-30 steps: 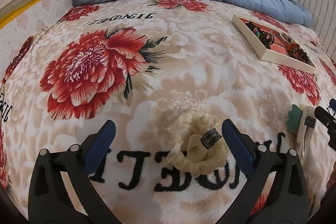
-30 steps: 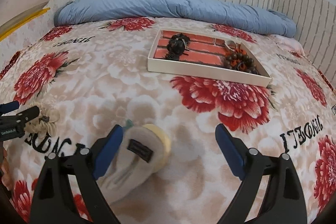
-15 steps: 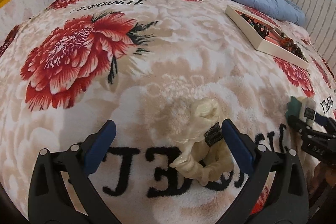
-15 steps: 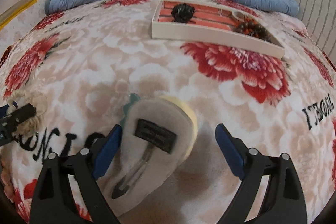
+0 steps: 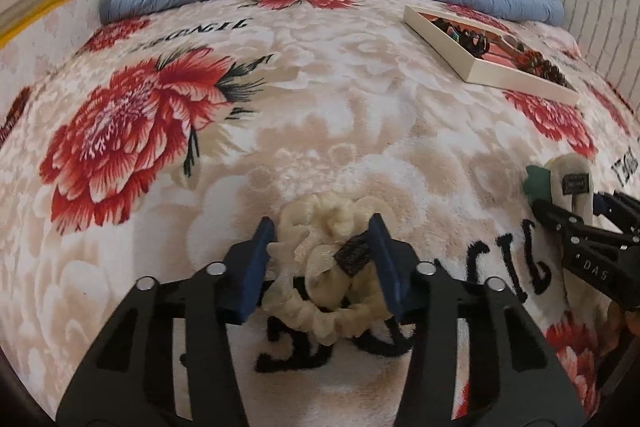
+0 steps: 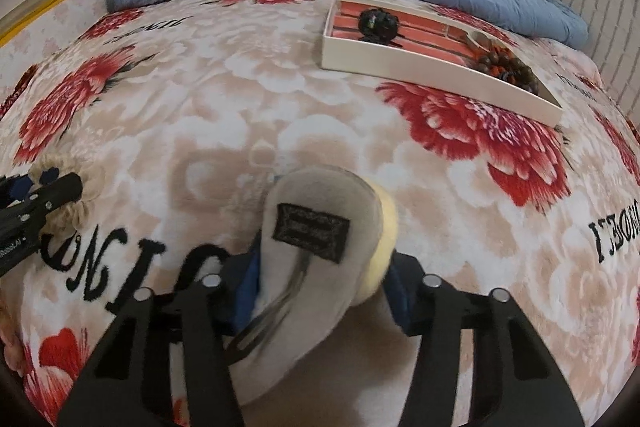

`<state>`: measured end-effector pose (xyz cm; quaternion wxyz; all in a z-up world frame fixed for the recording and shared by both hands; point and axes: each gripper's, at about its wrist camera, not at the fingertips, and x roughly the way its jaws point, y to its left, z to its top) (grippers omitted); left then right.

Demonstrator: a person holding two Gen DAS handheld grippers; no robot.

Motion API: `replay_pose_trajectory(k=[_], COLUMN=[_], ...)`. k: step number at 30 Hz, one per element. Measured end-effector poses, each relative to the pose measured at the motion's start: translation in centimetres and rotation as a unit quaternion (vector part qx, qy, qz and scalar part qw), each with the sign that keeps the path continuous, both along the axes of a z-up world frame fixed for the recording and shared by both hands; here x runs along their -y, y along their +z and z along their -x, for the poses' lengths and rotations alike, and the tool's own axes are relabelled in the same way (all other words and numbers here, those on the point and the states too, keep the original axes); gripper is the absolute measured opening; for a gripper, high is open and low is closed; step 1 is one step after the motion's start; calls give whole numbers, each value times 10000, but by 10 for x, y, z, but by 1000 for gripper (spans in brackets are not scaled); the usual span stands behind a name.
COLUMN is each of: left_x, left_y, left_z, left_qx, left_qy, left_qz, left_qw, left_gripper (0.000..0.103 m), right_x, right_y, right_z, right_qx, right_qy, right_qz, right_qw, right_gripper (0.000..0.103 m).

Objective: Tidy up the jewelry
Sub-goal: 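Grasp the cream scrunchie with the left tool while the right tool grasps the white felt pad, then carry the cream scrunchie and felt pad with both tools over the tray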

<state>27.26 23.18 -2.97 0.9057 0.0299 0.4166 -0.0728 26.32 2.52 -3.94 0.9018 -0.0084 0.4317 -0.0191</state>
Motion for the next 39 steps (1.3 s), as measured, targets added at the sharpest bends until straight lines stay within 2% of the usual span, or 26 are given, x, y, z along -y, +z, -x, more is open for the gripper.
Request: replay_pose_trajectory(k=[4, 8, 12, 22, 28, 39], left_x=[4, 1, 4, 13, 28, 89], left_y=[2, 4, 6, 18, 29, 57], left_z=[1, 3, 5, 5, -2, -31], left_qx=[19, -8, -16, 11, 74, 333], left_qy=[-42, -56, -33, 157, 225, 131], left_qz=[-83, 69, 77, -24, 57, 92], left_qw=[10000, 10000, 10000, 9999, 9997, 9993], left_gripper=[32, 16, 10, 6, 6, 6], right_x=[5, 10, 23, 72, 110, 174], right_y=[1, 5, 9, 27, 35, 55], right_z=[0, 1, -1, -12, -24, -45], right_qx=[-3, 16, 56, 260, 368, 633], right_qy=[18, 99, 80, 57, 21, -29], right_qz=[-200, -283, -330, -392, -424, -342], right_qw=[9998, 9995, 9994, 9989, 9984, 9974], right_gripper=[46, 44, 44, 44, 44, 44])
